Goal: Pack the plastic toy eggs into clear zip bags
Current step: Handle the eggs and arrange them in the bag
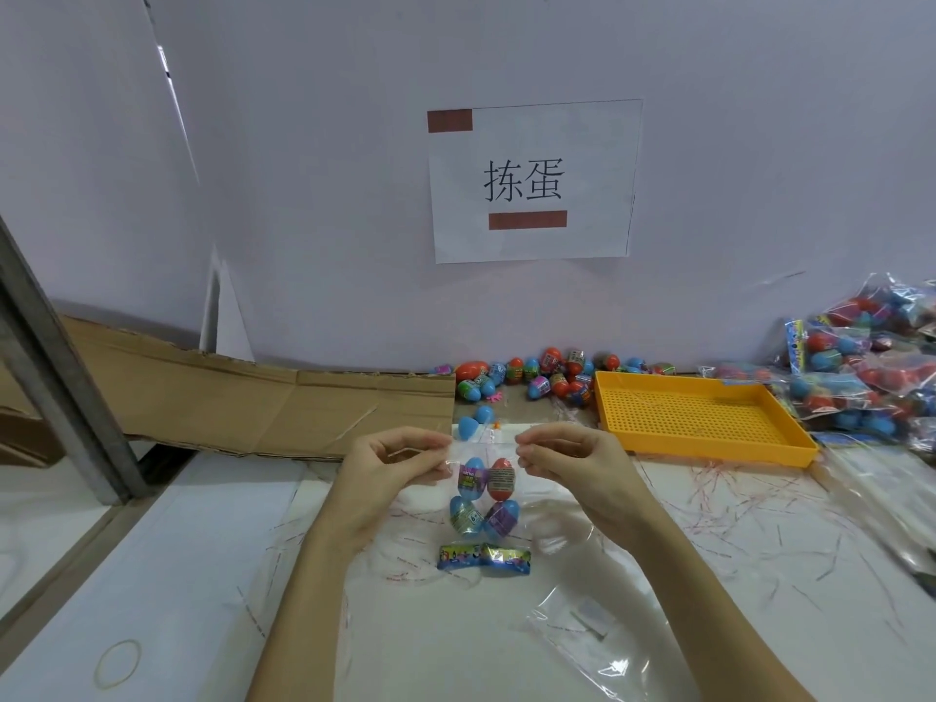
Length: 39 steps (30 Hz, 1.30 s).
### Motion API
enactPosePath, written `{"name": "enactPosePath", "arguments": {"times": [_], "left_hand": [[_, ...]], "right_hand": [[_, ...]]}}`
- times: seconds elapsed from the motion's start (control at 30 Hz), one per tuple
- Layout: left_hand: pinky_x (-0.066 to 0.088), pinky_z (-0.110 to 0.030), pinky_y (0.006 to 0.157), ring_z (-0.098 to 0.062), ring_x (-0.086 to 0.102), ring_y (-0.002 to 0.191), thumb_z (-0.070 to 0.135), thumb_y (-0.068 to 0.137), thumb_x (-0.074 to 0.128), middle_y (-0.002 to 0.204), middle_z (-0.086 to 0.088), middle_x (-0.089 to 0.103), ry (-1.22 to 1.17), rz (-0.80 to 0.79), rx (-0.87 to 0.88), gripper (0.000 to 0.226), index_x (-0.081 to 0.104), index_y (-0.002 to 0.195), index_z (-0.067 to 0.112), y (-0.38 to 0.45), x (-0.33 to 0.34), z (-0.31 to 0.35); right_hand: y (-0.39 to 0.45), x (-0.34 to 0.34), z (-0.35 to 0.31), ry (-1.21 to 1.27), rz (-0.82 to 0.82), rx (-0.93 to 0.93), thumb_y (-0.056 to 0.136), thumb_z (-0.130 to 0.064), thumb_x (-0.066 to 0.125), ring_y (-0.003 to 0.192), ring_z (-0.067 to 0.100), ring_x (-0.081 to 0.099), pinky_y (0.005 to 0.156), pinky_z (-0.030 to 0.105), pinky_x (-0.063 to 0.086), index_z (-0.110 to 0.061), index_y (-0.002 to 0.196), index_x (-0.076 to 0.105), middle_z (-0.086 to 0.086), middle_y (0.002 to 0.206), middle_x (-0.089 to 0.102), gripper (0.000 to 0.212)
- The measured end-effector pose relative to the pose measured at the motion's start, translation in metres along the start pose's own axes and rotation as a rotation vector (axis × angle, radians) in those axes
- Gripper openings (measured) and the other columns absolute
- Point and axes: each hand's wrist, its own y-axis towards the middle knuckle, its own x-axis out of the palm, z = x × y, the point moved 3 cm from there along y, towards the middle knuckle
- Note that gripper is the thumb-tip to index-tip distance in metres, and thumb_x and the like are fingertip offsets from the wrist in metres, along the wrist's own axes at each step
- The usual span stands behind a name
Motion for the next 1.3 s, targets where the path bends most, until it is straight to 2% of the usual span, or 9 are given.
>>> {"name": "enactPosePath", "arguments": {"times": [0.13,0.33,0.43,0.57,0.77,1.03,1.13,1.2,1.3], "left_hand": [[0.061,-0.023,0.08,-0.02,0.077,0.091,0.005,0.091,0.076,0.094,-0.003,0.08,0.176,-0.019,0.121,0.022,0.083,0.092,0.027,-0.004,0.003,0.006],[0.06,-0.024,0.084,-0.02,0.075,0.096,-0.001,0.097,0.064,0.097,-0.003,0.079,0.221,-0.049,0.156,0.03,0.083,0.095,0.022,-0.008,0.003,0.008],[0.061,-0.029,0.086,-0.022,0.075,0.095,0.01,0.097,0.069,0.098,-0.005,0.079,0.176,-0.043,0.162,0.018,0.084,0.097,0.02,-0.009,0.001,0.01],[0.059,-0.019,0.075,-0.015,0.075,0.089,0.018,0.084,0.084,0.093,0.001,0.08,0.21,-0.003,0.119,0.012,0.084,0.092,0.026,-0.006,0.003,0.01],[0.058,-0.018,0.071,-0.013,0.075,0.087,0.01,0.085,0.083,0.091,0.002,0.08,0.209,0.023,0.106,0.015,0.082,0.093,0.023,-0.004,0.004,0.009],[0.061,-0.029,0.084,-0.022,0.073,0.096,0.005,0.094,0.073,0.099,0.0,0.077,0.253,-0.033,0.14,0.024,0.079,0.108,0.023,-0.004,0.006,0.008],[0.055,-0.022,0.093,-0.008,0.065,0.106,0.021,0.093,0.069,0.114,0.013,0.07,0.28,-0.161,0.169,0.034,0.072,0.122,0.039,-0.007,0.011,0.012],[0.055,-0.02,0.093,-0.006,0.067,0.11,0.04,0.094,0.072,0.12,0.013,0.072,0.274,-0.218,0.146,0.027,0.072,0.12,0.042,-0.009,0.021,0.015],[0.062,-0.026,0.083,-0.014,0.074,0.099,0.039,0.086,0.079,0.104,0.007,0.078,0.29,-0.206,0.074,0.022,0.078,0.108,0.037,-0.008,0.032,0.011]], "right_hand": [[0.0,-0.001,-0.001,-0.064,-0.006,-0.009,0.09,0.001,0.069,0.087,0.018,0.073,0.076,0.022,0.058,-0.021,0.085,0.082,0.005,0.09,0.077,0.026],[-0.005,-0.003,-0.01,-0.164,-0.022,-0.058,0.091,0.003,0.068,0.089,0.014,0.074,0.078,0.019,0.057,-0.014,0.09,0.082,0.0,0.091,0.079,0.021],[-0.007,-0.003,-0.013,-0.193,-0.021,-0.067,0.092,0.006,0.064,0.089,0.013,0.073,0.078,0.019,0.057,-0.011,0.092,0.081,0.0,0.091,0.079,0.024],[-0.005,-0.001,-0.013,-0.239,-0.005,-0.071,0.093,0.01,0.056,0.089,0.016,0.072,0.082,0.025,0.059,-0.01,0.089,0.082,0.001,0.092,0.078,0.033],[-0.002,0.002,-0.003,-0.241,-0.023,-0.063,0.09,-0.012,0.076,0.089,0.013,0.073,0.081,0.023,0.059,-0.016,0.094,0.08,-0.004,0.091,0.077,0.007],[-0.001,0.006,0.0,-0.179,-0.099,-0.065,0.091,-0.006,0.074,0.091,0.019,0.071,0.085,0.027,0.059,-0.015,0.107,0.07,0.004,0.094,0.074,0.019],[-0.003,0.011,0.0,-0.164,-0.162,-0.071,0.091,-0.003,0.073,0.093,0.02,0.073,0.087,0.026,0.058,-0.02,0.118,0.071,0.004,0.094,0.076,0.032],[-0.005,0.013,-0.002,-0.139,-0.212,-0.08,0.09,-0.003,0.074,0.093,0.023,0.074,0.09,0.029,0.058,-0.02,0.124,0.069,0.008,0.094,0.077,0.039],[-0.006,0.018,-0.004,-0.1,-0.2,-0.115,0.09,-0.011,0.076,0.095,0.023,0.074,0.089,0.029,0.058,-0.019,0.128,0.067,0.007,0.098,0.077,0.039]]}}
